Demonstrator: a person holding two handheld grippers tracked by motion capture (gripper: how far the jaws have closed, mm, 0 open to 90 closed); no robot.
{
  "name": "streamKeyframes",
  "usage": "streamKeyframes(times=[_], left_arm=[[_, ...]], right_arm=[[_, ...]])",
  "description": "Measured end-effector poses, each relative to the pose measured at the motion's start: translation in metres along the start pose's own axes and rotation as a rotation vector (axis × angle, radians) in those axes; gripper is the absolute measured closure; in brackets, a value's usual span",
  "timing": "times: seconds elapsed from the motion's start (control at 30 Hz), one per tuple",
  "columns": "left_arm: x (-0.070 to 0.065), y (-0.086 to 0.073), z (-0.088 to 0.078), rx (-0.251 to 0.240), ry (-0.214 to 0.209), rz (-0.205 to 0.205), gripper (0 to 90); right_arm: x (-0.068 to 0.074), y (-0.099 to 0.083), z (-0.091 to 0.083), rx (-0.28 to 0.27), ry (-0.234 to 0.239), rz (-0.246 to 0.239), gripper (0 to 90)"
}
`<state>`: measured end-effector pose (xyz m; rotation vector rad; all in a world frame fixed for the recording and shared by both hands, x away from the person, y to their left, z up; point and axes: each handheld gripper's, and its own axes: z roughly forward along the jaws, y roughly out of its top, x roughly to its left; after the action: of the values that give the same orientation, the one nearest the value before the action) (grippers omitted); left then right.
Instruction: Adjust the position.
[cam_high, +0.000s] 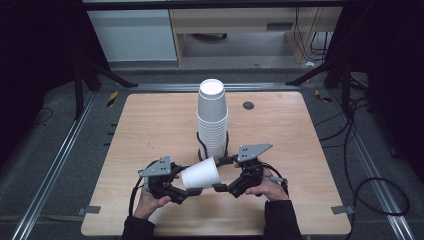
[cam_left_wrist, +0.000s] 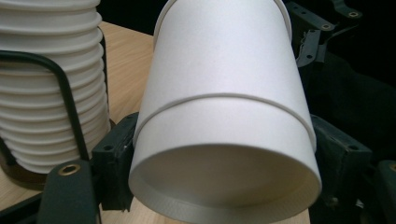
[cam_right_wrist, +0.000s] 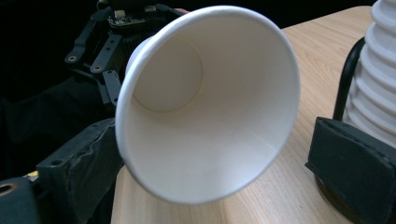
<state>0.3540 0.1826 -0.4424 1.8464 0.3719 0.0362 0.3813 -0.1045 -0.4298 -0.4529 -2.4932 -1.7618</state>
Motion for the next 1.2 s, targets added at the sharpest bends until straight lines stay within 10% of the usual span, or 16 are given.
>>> streamKeyframes(times=[1.2], left_arm=[[-0.002,0.003,0.01,0.043,-0.099,0.018,21.3]], right_arm=[[0.004,0.001,0.011,0.022,0.115,-0.02,9.4]])
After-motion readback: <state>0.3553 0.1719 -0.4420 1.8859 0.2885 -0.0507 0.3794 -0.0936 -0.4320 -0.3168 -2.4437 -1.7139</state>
